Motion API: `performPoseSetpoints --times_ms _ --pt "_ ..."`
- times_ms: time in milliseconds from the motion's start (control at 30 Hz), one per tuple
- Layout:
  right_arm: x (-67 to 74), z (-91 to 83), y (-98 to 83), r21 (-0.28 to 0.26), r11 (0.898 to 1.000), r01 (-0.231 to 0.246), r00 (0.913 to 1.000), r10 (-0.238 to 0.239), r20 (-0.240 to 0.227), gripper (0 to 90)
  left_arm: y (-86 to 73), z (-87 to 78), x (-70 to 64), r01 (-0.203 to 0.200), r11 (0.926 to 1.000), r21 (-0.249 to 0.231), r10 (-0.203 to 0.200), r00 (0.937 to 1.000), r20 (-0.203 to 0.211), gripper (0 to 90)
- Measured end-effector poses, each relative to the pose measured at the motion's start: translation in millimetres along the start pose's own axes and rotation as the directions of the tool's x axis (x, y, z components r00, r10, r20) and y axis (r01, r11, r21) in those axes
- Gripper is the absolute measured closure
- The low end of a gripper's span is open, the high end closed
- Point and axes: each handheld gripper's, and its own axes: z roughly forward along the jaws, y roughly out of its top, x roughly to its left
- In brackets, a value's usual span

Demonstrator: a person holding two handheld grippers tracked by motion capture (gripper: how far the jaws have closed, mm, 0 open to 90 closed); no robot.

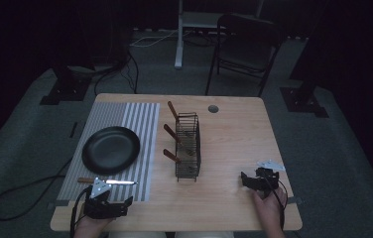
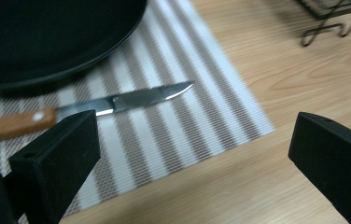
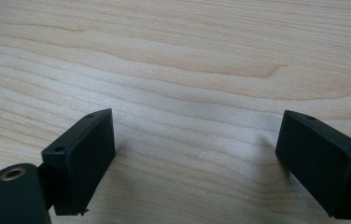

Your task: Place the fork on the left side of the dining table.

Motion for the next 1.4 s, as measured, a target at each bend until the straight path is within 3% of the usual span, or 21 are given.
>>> performPoseSetpoints --times_ms 300,467,667,800,933,1267,1400 --pt "0.0 0.0 0.0 0.000 1.000 0.000 1.0000 0.000 0.000 11.4 20.8 -1.9 -20.8 -0.065 0.9974 -0.031 0.067 0.9955 0.066 2.2" --pt "0.0 0.0 0.0 0.000 1.000 0.000 1.0000 0.000 0.000 11.4 27.1 -0.6 -23.6 -0.066 0.9970 -0.039 0.069 0.9941 0.083 2.2" --pt "-0.1 0.0 0.0 0.000 1.000 0.001 1.0000 -0.001 0.000 11.4 39.7 -0.9 -32.1 -0.099 0.9932 -0.061 0.105 0.9896 0.099 2.2" --pt "-0.1 0.0 0.0 0.000 1.000 0.001 1.0000 -0.001 0.000 11.4 48.7 -0.5 -33.3 -0.088 0.9935 -0.073 0.096 0.9884 0.118 2.2" --pt "-0.2 0.0 0.0 0.000 1.000 0.002 1.0000 -0.002 0.000 11.5 61.1 -0.8 -39.4 -0.118 0.9887 -0.092 0.130 0.9834 0.127 2.2" --pt "-0.2 0.1 -0.1 -0.002 1.000 0.001 1.0000 -0.001 0.000 11.5 80.5 4.2 -50.2 -0.153 0.9825 -0.106 0.168 0.9757 0.141 2.3" --pt "-0.2 0.1 -0.1 -0.001 1.000 0.001 1.0000 -0.001 0.000 11.5 88.6 7.8 -54.3 -0.158 0.9812 -0.111 0.176 0.9700 0.168 2.3"
